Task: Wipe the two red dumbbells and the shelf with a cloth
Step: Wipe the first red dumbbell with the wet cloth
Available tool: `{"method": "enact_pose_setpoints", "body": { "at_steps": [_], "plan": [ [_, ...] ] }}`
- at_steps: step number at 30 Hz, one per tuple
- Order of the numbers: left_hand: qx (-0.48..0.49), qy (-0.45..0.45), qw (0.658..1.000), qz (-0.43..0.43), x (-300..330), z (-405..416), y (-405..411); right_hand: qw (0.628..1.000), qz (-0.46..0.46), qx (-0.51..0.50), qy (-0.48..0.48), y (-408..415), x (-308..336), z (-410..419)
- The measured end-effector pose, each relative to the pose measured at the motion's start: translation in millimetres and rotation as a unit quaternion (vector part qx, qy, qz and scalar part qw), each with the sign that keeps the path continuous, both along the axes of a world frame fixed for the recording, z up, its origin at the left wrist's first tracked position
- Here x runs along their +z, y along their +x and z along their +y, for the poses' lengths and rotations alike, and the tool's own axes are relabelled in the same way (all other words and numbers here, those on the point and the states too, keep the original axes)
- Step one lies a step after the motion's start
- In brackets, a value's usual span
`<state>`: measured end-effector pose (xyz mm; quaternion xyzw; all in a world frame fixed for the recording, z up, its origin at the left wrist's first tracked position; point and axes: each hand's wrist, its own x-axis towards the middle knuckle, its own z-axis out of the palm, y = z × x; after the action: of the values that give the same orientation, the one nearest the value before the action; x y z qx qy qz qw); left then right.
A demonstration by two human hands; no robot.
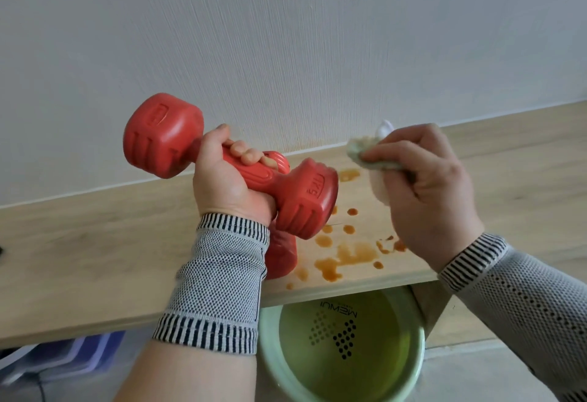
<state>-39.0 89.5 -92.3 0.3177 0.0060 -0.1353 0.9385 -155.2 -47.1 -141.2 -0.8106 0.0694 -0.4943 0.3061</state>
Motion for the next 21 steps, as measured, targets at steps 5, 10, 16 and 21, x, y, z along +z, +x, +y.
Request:
{"method": "enact_pose_setpoints", "body": {
  "at_steps": [5,10,16,21],
  "plan": [
    [-0.010,-0.004,1.000,-0.001,0.3,-3.2,-2.1,1.000,-0.008,0.024,-0.009,1.8,1.7,9.9],
    [-0.012,0.000,1.000,-0.005,-2.1,-5.2,0.8,0.986,-0.011,0.051,-0.157,4.7,1.2,29.2],
    [0.012,0.030,0.999,-0.003,-4.9,-1.3,6.2,0.980,-0.013,0.046,-0.194,5.2,-2.6,27.8],
    [0.016,0.044,0.999,0.010,-4.0,-4.0,2.3,0.982,-0.012,0.053,-0.180,4.1,-3.2,29.6]
  ]
}}
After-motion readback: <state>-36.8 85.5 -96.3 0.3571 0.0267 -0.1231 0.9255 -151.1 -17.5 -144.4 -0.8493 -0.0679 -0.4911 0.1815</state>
